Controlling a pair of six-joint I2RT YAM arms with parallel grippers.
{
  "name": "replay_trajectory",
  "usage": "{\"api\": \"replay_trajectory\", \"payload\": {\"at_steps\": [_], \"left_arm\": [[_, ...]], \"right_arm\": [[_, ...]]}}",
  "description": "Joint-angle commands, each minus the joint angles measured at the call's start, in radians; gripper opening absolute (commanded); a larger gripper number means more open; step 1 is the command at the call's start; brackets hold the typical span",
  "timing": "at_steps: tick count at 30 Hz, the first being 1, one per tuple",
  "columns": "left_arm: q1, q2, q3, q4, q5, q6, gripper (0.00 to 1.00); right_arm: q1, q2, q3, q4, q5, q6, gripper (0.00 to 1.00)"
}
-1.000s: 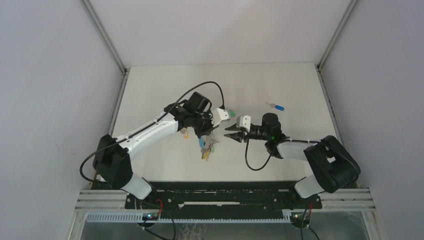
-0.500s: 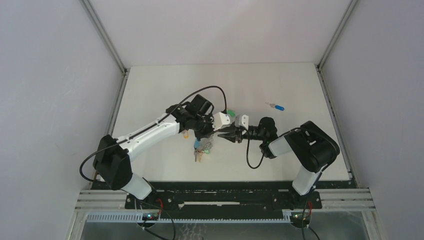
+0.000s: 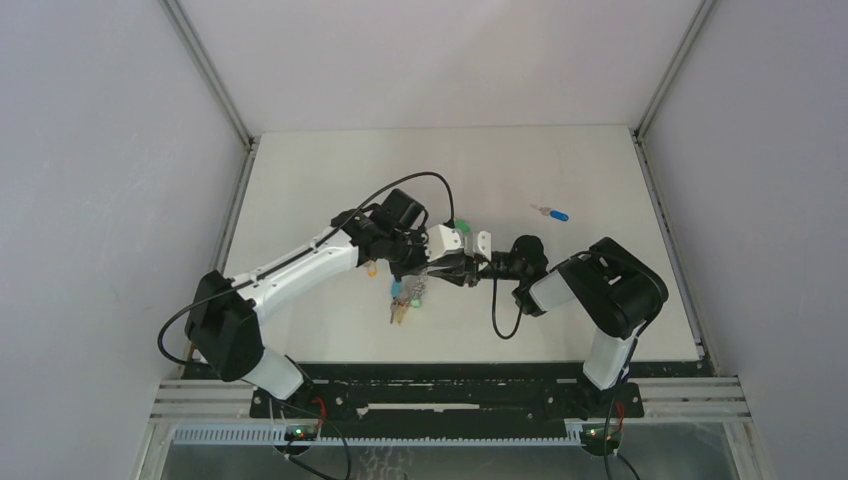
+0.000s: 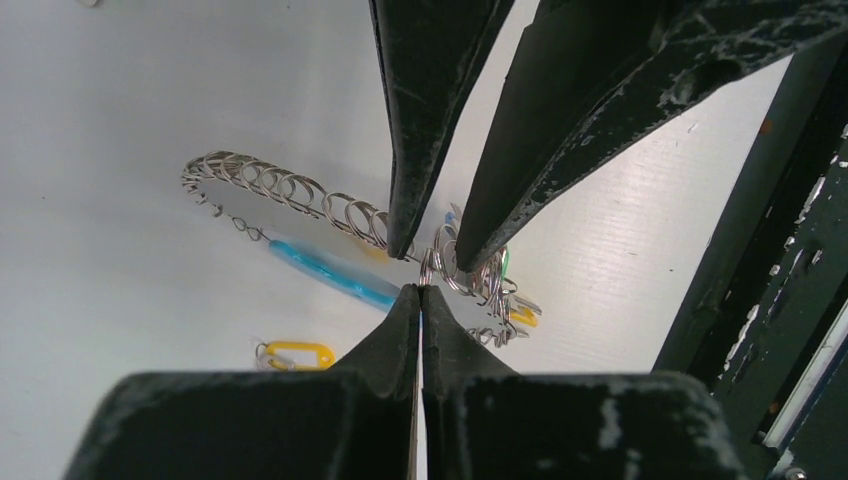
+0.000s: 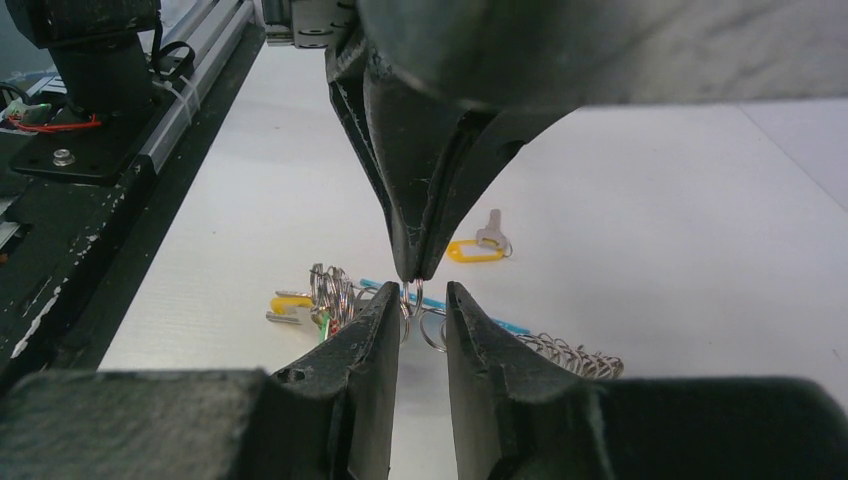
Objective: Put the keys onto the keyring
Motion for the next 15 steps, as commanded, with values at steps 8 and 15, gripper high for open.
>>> {"api": "replay_trajectory", "payload": {"at_steps": [8, 15], "left_arm": [[-0.007, -0.098, -0.020, 0.071, 0.067, 0.031, 0.00], [-0.008, -0.108, -0.043, 0.067, 0.072, 0.037, 0.00]], "right_arm": [[0.021, 0.012, 0.034, 0.037, -0.005, 0.045, 0.23], [0.021, 0.012, 0.034, 0.038, 0.018, 0.063, 0.22]]}}
